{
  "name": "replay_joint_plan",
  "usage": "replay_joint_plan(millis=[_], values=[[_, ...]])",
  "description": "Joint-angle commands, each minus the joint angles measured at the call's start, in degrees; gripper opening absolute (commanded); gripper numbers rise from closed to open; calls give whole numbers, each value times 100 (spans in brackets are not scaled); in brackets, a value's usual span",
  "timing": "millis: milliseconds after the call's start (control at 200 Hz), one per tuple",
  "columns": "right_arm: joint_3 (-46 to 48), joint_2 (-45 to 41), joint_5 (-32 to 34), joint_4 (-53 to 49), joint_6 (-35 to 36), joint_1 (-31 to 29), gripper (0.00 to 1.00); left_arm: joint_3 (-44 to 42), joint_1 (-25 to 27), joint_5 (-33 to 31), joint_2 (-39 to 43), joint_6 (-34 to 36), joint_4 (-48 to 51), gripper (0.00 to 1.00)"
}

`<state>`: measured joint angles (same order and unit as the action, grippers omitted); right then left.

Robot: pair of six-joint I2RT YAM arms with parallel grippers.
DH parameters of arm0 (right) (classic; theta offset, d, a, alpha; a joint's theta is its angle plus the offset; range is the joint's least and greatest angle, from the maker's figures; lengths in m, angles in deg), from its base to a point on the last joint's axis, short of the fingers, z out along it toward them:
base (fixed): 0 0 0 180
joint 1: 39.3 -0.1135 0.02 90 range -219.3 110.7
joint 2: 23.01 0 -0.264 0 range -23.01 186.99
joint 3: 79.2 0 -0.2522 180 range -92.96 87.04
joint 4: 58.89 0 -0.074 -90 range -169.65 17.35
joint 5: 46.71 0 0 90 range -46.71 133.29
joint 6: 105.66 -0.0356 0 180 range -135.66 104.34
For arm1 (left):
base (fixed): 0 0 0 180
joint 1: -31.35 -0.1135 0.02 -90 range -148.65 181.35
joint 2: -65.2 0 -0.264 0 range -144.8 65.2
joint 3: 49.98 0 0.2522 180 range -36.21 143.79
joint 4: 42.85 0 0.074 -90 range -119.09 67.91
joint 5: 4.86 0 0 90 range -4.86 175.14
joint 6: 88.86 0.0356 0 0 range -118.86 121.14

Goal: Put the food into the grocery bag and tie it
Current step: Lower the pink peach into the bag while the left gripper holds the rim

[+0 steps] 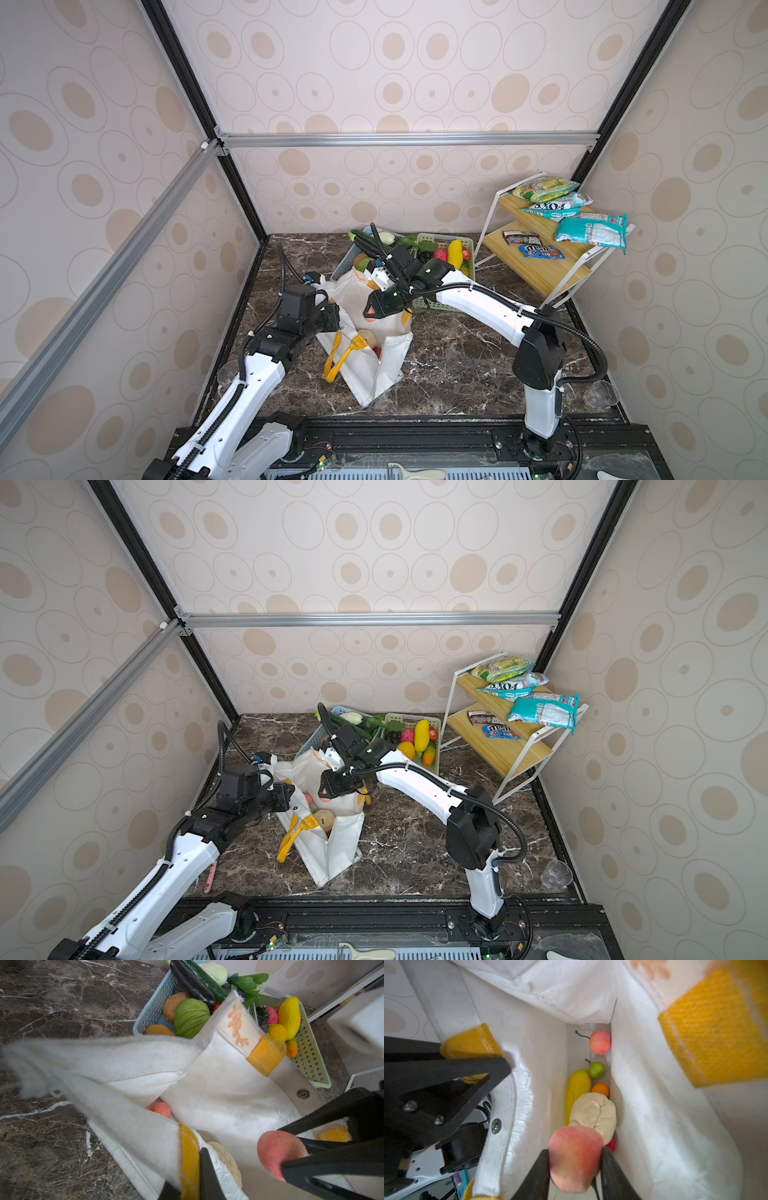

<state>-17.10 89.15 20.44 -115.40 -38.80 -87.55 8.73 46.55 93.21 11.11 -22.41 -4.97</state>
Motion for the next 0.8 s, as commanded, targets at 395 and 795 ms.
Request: replay_joint_plan(millis=[395, 795], values=[[978, -40, -264, 1123, 314, -264, 39, 84, -44, -34, 74, 16, -163, 0], [1124, 235, -202, 1175, 1320, -448, 39, 5, -44, -3, 74, -54, -259, 0]])
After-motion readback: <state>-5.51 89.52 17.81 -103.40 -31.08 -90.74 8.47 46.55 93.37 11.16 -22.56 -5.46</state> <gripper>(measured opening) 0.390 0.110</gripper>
